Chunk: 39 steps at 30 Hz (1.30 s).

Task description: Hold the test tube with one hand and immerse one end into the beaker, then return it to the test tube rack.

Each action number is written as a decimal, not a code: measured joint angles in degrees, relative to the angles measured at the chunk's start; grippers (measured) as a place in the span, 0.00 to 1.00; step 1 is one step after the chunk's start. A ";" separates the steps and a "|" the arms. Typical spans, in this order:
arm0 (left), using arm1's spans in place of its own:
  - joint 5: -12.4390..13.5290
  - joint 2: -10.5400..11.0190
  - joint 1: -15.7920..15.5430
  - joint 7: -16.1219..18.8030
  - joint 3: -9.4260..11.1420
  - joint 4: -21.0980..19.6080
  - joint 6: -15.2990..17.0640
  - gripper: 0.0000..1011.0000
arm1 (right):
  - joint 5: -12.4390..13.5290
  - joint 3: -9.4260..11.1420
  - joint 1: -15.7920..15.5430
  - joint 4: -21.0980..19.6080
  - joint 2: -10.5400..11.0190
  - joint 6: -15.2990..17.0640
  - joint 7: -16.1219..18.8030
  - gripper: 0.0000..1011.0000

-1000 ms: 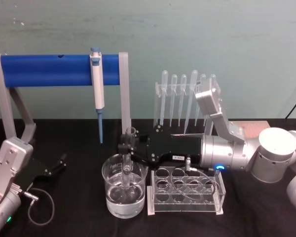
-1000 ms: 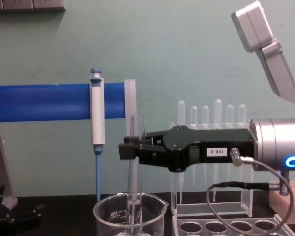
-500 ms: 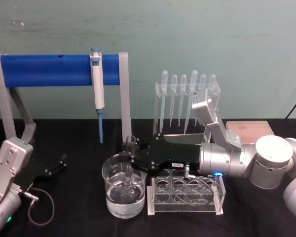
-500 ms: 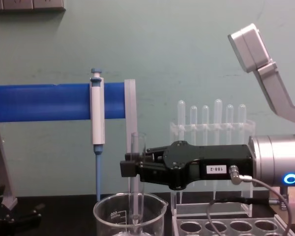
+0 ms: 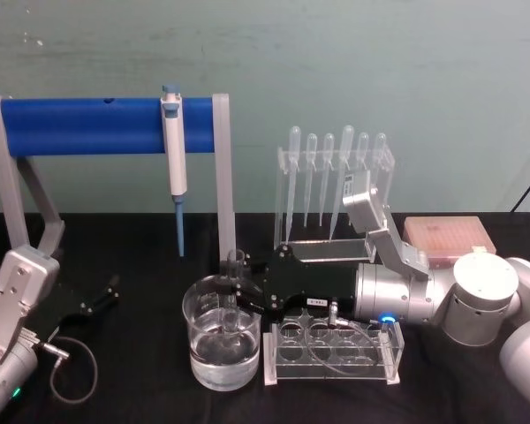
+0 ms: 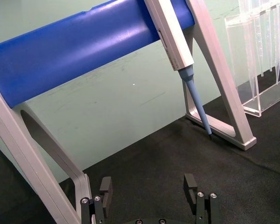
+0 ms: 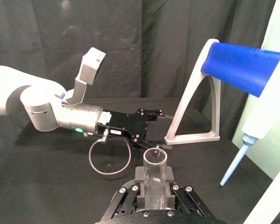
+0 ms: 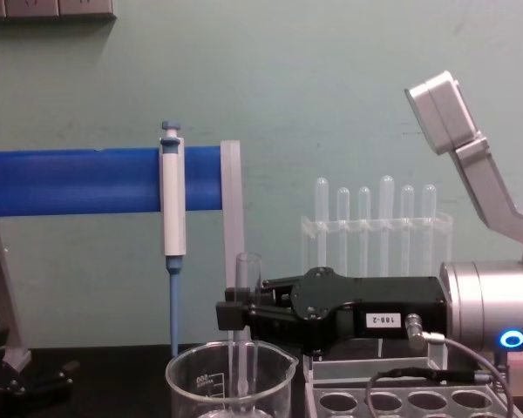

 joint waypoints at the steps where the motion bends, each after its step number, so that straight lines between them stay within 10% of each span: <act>1: 0.00 0.00 0.00 0.00 0.00 0.00 0.00 0.99 | -0.01 0.02 -0.01 0.10 -0.04 -0.01 0.02 0.23; 39: 0.00 0.00 0.00 0.00 0.00 0.00 0.00 0.99 | 0.07 -0.09 0.05 -0.37 0.15 0.06 -0.03 0.23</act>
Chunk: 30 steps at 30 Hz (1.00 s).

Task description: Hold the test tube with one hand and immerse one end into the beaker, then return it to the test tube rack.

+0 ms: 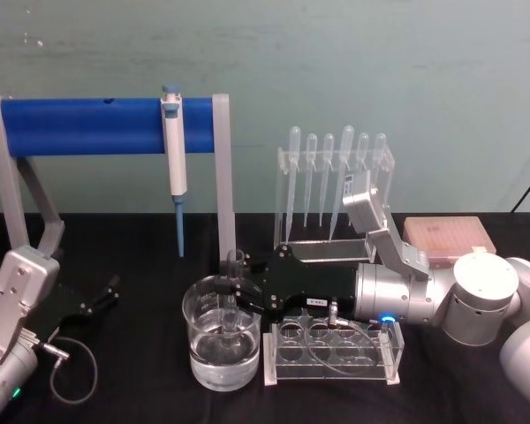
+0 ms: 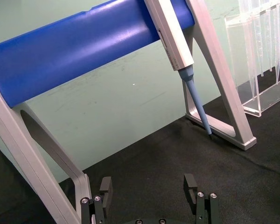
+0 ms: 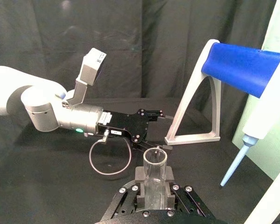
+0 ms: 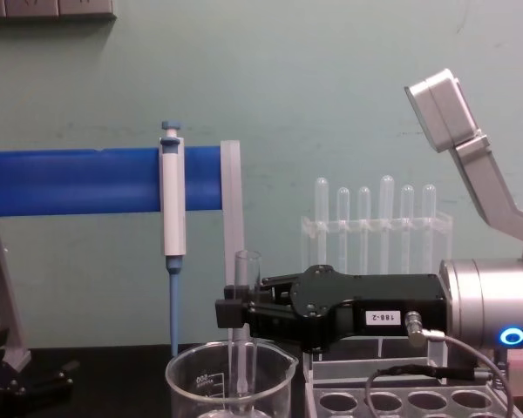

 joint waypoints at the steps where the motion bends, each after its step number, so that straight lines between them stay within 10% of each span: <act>1: 0.00 0.00 0.00 0.00 0.00 0.00 0.00 0.99 | 0.00 0.00 0.00 0.00 0.00 0.00 0.00 0.23; 30: 0.00 0.00 0.00 0.00 0.00 0.00 0.00 0.99 | 0.00 0.00 0.00 0.00 0.00 0.02 -0.09 0.23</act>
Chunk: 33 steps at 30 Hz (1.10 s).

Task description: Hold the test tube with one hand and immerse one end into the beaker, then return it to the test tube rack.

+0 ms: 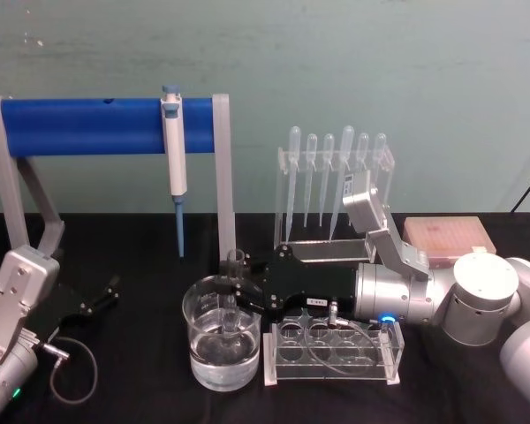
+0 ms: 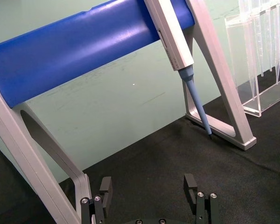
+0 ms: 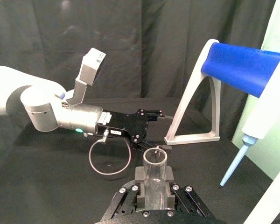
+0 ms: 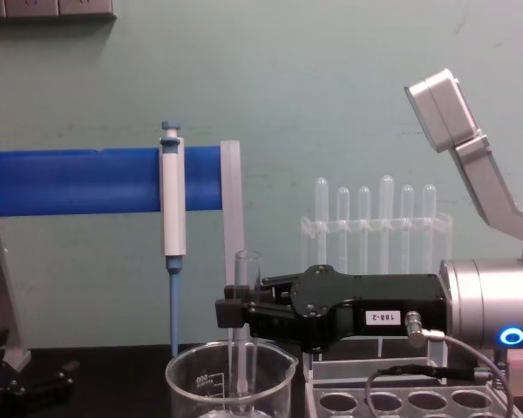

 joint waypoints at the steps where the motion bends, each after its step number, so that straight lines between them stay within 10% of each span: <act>1: 0.00 0.00 0.00 0.00 0.00 0.00 0.00 0.99 | 0.00 0.00 0.00 0.00 0.00 0.00 0.01 0.23; 33: 0.00 0.00 0.00 0.00 0.00 0.00 0.00 0.99 | 0.00 0.00 0.00 0.00 0.00 0.00 0.02 0.23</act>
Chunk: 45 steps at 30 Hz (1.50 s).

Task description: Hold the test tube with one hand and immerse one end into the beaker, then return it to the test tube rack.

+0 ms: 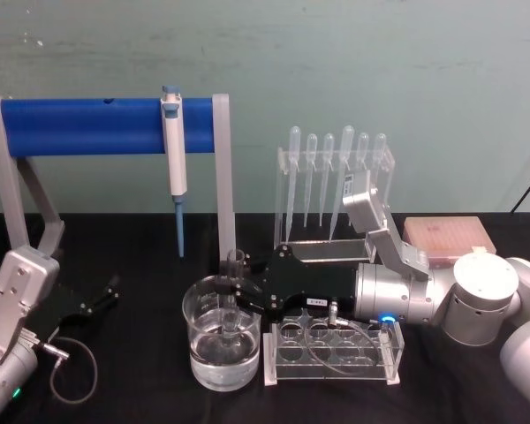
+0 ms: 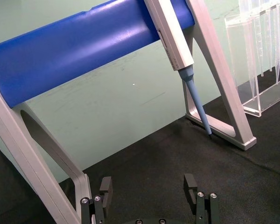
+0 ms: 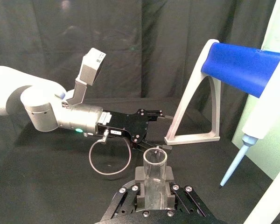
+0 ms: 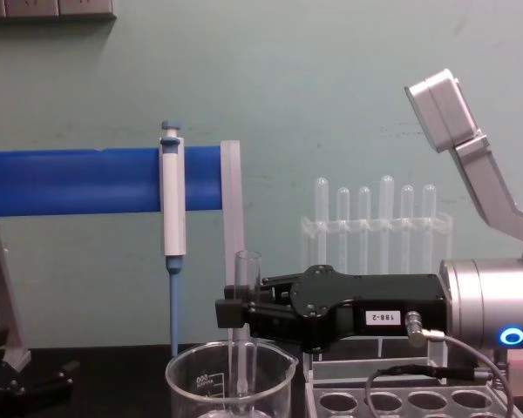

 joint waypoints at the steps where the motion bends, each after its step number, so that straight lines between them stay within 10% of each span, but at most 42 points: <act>1: 0.00 0.00 0.00 0.00 0.00 0.00 0.00 0.99 | 0.00 0.00 0.00 0.00 0.00 0.00 0.00 0.23; 45: 0.00 0.00 0.00 0.00 0.00 0.00 0.00 0.99 | 0.00 0.00 0.00 0.00 0.00 0.00 -0.01 0.23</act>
